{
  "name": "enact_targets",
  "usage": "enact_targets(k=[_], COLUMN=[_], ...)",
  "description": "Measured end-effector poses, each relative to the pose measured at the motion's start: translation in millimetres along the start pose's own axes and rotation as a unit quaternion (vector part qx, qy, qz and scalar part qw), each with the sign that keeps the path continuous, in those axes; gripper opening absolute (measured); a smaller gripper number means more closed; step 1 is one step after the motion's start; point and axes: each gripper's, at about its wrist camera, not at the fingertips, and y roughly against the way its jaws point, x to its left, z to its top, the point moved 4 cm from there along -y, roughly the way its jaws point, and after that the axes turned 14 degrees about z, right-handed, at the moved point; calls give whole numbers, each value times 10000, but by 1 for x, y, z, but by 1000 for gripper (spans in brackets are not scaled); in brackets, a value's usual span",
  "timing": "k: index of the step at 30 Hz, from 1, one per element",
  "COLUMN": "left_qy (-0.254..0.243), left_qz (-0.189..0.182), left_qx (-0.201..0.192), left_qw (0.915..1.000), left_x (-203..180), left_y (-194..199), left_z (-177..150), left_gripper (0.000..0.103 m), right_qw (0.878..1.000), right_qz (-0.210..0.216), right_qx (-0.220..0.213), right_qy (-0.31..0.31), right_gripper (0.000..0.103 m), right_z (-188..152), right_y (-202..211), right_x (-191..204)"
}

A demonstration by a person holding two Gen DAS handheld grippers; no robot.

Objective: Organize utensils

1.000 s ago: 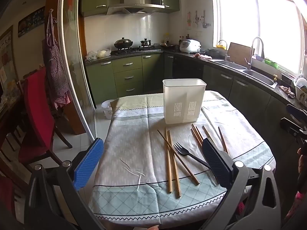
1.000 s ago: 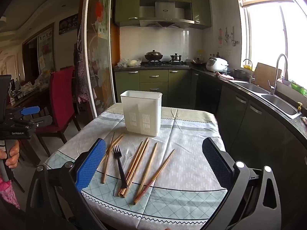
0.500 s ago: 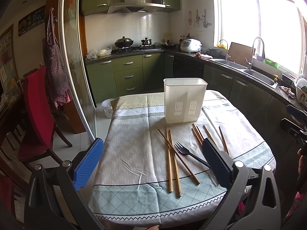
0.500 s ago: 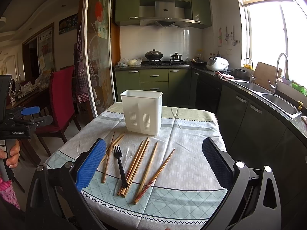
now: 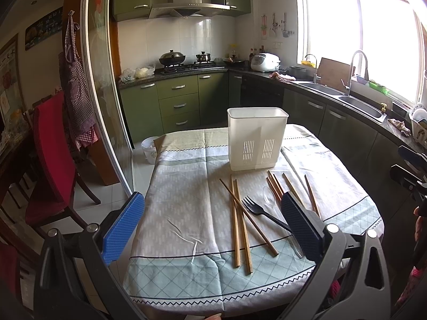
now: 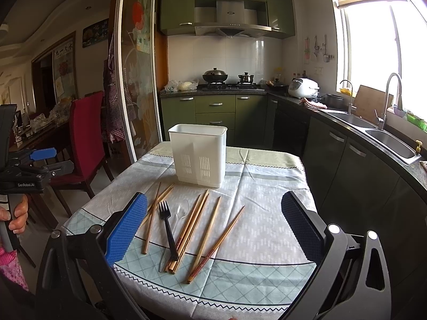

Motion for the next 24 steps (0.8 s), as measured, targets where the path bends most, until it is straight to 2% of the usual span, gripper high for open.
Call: enact_targets(k=[9,11,24], left_qy=[-2,-1,-3], left_qz=[-8,5,2], left_qx=[11,15,28], left_qw=[10000,10000,10000], left_x=[5,0,1], left_y=[-3,-1,-5], left_z=[-10,-1,-2], left_gripper=[97,97,97], right_qw=[10000,10000,10000], right_qz=[7,6,-6], right_qx=[6,10,22], right_qy=[-11,-14,-27], right_gripper=[99,99,99], right_z=[0,0,-3], right_y=[0,0,-5], right_x=[-1,-1,3])
